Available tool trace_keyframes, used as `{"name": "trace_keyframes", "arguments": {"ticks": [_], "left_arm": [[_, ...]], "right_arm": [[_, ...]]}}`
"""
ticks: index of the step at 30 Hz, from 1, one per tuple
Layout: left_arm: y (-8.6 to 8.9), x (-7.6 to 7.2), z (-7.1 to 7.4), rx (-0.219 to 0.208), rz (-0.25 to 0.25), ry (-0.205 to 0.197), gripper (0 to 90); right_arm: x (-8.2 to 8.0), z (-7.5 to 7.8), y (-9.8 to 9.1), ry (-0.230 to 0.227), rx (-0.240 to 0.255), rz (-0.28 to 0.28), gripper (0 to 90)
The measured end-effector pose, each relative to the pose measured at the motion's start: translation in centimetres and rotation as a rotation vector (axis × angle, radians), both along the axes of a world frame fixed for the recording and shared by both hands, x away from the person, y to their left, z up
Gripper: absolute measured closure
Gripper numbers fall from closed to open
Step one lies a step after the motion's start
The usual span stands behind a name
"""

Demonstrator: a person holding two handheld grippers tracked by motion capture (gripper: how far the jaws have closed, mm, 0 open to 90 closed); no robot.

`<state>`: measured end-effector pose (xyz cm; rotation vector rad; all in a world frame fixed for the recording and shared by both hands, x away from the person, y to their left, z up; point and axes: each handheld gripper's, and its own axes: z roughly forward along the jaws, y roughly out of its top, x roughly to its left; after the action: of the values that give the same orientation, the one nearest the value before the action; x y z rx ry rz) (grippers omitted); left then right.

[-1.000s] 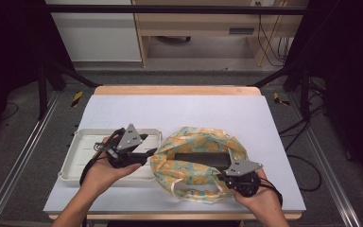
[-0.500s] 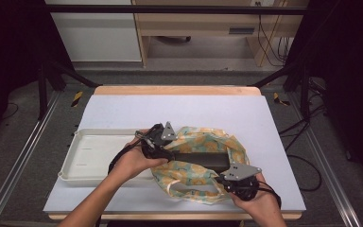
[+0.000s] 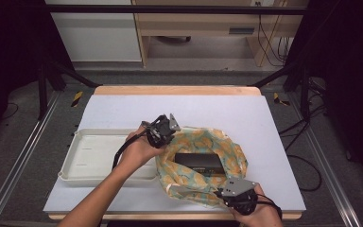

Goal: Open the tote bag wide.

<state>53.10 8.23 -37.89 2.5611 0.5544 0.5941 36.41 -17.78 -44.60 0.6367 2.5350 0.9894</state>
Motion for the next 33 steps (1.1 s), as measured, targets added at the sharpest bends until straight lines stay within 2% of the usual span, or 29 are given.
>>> {"name": "trace_keyframes", "arguments": {"ticks": [8, 17, 27, 33], "left_arm": [[0.5, 1.8, -1.0, -0.023, 0.046, 0.030, 88.9], [1.2, 2.8, -1.0, -0.052, 0.084, 0.017, 89.4], [1.5, 3.2, -1.0, -0.069, 0.098, 0.013, 89.5], [1.4, 3.1, -1.2, -0.051, 0.093, 0.023, 89.9]], "right_arm": [[-0.7, -0.6, -0.2, 0.020, -0.021, 0.015, 90.0], [-0.9, -1.0, -0.2, 0.035, -0.032, 0.030, 90.0], [-1.2, -1.0, -0.3, 0.049, -0.044, 0.047, 90.0], [-1.2, -1.0, -0.5, 0.058, -0.043, 0.052, 90.0]]}}
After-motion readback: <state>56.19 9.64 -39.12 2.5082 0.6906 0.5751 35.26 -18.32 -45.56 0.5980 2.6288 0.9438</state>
